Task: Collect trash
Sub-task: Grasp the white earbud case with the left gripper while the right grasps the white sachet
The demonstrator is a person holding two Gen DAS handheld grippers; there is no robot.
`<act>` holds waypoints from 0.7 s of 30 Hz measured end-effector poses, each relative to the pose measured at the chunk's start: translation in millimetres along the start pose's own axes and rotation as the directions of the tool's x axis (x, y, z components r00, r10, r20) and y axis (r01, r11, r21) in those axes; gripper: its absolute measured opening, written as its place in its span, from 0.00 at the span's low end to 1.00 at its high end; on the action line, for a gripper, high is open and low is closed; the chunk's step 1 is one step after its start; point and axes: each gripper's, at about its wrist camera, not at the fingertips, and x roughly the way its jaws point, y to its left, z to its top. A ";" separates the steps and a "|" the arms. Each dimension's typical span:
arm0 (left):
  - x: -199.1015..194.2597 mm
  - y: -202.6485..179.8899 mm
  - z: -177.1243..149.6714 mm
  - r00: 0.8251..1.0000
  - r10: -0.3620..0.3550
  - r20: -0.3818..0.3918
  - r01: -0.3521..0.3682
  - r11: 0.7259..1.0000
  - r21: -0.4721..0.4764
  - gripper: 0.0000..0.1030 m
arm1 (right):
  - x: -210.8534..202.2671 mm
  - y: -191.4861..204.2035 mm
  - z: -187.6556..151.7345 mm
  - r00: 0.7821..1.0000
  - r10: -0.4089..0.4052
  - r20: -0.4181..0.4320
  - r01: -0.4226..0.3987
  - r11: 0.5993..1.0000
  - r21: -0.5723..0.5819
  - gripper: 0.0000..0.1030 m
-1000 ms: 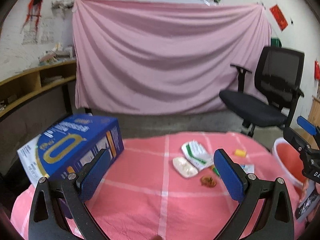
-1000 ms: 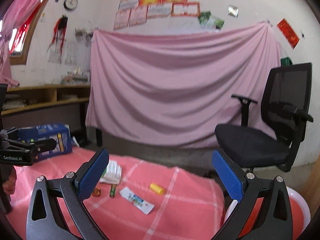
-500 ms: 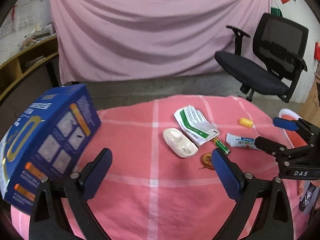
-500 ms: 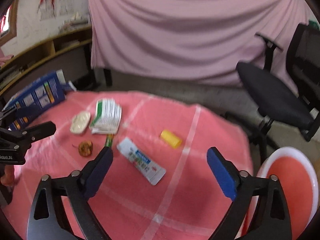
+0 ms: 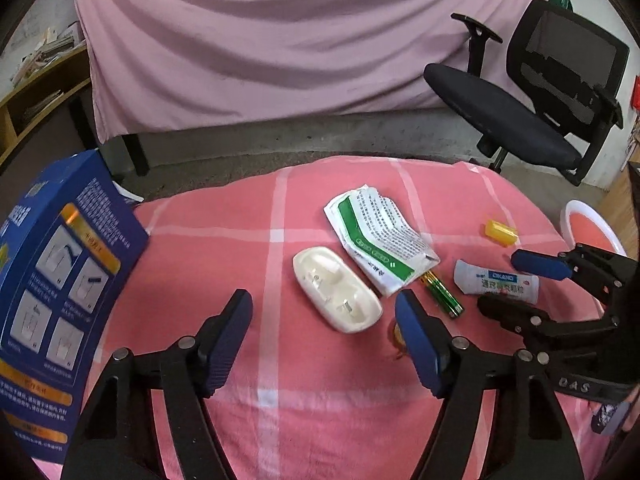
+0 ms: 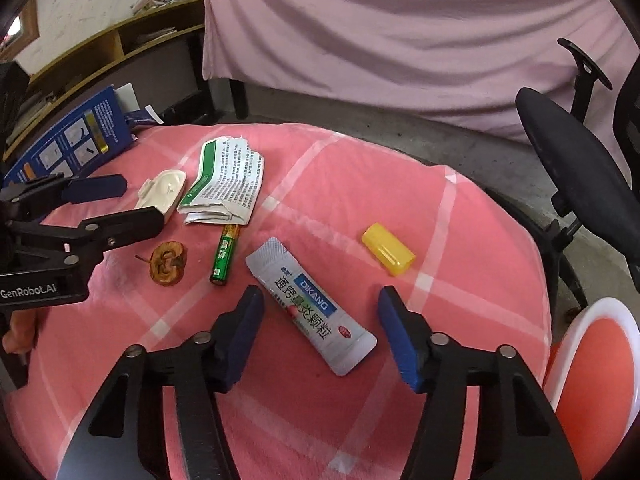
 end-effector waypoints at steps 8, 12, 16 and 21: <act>12.1 -5.1 6.5 0.998 0.052 -0.044 -0.051 0.998 0.023 0.37 | -1.7 0.0 0.7 1.000 0.017 0.010 -0.017 1.000 -0.002 0.36; 11.5 -2.6 4.4 0.997 0.059 -0.043 -0.058 0.998 0.027 0.25 | -2.7 -1.5 0.8 0.999 0.043 0.016 -0.043 0.999 0.013 0.27; 5.8 1.4 -1.4 0.999 0.033 -0.034 -0.032 0.999 0.023 0.25 | -2.0 -2.1 1.2 0.998 0.054 0.012 -0.054 0.998 0.017 0.18; -6.1 0.9 -12.0 1.000 0.013 -0.008 -0.013 1.000 0.025 0.25 | -4.2 1.4 0.1 0.998 0.056 0.016 -0.056 0.998 0.015 0.17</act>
